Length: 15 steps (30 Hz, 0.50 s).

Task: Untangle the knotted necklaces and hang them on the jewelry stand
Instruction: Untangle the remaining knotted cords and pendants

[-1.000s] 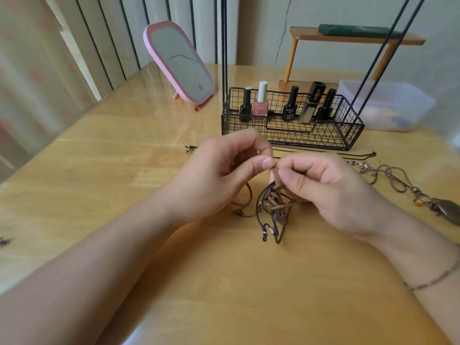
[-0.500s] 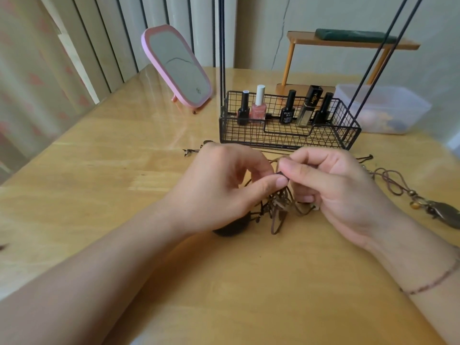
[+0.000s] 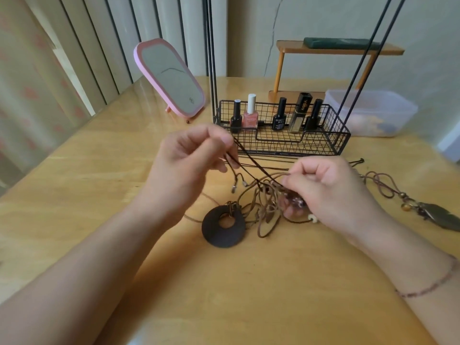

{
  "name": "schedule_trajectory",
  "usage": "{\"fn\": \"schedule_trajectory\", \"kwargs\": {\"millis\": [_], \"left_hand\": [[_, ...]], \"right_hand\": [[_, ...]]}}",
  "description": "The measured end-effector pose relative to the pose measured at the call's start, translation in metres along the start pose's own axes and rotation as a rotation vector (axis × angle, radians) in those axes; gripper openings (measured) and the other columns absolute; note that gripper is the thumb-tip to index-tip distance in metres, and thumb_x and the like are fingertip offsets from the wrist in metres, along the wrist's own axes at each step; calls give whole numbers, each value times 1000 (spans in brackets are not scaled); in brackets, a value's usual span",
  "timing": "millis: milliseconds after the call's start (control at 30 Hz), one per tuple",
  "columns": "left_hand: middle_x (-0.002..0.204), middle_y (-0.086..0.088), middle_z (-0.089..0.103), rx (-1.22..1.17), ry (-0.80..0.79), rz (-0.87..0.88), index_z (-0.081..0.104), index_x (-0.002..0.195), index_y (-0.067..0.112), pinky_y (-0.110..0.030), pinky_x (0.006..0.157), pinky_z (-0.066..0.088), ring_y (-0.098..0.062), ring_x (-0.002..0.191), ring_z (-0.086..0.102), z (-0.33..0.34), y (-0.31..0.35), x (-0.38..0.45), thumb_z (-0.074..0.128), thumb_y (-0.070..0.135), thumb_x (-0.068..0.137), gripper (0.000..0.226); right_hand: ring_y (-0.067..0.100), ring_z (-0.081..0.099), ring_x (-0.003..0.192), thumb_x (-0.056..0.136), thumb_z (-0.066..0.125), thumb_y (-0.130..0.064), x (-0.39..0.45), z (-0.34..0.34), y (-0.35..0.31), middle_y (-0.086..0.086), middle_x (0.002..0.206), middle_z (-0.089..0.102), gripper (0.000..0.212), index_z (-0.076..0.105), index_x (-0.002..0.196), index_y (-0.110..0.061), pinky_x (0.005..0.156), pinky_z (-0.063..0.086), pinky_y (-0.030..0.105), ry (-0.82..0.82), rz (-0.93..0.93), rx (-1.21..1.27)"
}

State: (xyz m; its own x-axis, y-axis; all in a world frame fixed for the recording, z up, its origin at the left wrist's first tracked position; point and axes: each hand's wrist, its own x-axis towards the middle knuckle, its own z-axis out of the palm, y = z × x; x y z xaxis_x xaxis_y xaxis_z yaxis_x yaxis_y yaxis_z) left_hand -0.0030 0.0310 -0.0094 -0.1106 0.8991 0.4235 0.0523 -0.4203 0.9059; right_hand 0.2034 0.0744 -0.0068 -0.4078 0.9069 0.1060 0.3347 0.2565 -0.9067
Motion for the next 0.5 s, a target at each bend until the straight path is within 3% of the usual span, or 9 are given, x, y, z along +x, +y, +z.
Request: {"fn": "schedule_trajectory", "kwargs": {"millis": [67,167,267,333,433,500], "left_hand": [[69,-2,66,-243,-11,-83,62,74,18,-27,67,52,-18,69,63,0,4,3,55,24,87,16],[59,5,54,-462,31,-160,46,77,16,-24,64,51,-14,60,58,0,8,4,37,19,99,25],[56,9,45,-704,19,-204,47,81,19,-20,58,45,-6,49,47,-2,9,5,36,23,102,25],[62,9,53,-796,-42,-195,50,88,20,-15,51,44,-1,42,45,-6,10,5,37,24,101,19],[88,7,65,-773,-149,-151,54,108,19,-11,38,37,-1,38,46,-13,13,6,39,15,98,18],[93,2,62,-762,-277,-163,48,131,16,-12,34,32,-2,38,41,-15,17,5,44,3,94,39]], "right_hand": [[23,69,58,84,64,-14,0,0,1,4,56,68,26,65,58,-12,57,55,33,2,-87,-188],[18,60,59,79,67,-17,-1,-2,2,4,58,64,27,61,54,-12,57,49,34,-28,-146,-296],[14,54,58,71,67,-28,-1,-3,4,1,62,64,18,60,58,-18,57,45,32,-89,-171,-390],[8,49,58,61,60,-30,-2,-1,6,-2,67,61,7,60,66,-25,55,42,30,-122,-167,-435],[2,50,87,61,56,-25,-6,2,7,-17,88,59,28,61,86,-35,69,37,17,-188,-228,-477],[7,52,97,66,60,-21,-7,4,4,-16,97,60,44,63,108,-35,79,40,19,-153,-301,-268]]}}
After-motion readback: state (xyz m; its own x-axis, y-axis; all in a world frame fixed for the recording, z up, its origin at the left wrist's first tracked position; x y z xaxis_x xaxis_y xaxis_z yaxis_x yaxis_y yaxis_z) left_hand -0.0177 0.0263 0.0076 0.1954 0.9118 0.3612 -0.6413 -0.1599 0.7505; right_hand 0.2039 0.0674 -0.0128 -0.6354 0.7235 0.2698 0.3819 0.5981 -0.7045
